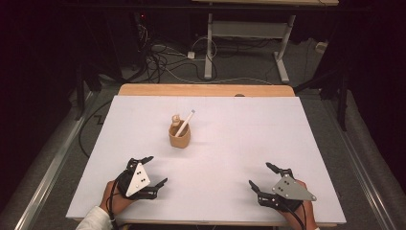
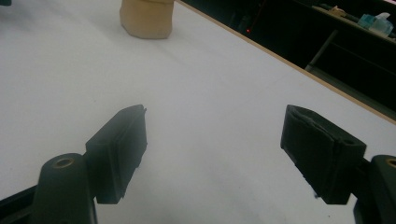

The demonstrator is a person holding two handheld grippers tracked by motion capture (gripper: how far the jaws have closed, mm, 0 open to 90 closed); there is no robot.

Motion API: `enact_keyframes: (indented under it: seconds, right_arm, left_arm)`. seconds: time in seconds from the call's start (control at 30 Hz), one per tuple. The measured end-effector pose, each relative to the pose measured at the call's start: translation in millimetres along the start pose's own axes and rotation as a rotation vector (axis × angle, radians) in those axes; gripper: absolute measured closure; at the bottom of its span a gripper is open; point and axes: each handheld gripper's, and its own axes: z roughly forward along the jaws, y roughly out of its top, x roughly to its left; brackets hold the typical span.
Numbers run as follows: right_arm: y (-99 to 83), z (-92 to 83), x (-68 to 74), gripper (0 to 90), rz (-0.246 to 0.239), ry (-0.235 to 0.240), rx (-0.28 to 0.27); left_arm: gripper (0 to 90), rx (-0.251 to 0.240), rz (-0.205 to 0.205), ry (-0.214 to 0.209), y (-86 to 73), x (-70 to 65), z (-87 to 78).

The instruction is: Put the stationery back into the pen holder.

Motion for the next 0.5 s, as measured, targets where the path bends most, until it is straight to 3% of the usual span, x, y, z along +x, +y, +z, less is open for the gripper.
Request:
enact_keyframes:
  seconds: [0.5]
  right_arm:
    - [-1.6, 1.4, -2.0, 22.8, 0.021, 0.001, 0.003]
  left_arm:
    - [15.6, -0.002, -0.014, -0.002, 0.8, 1.1, 1.7]
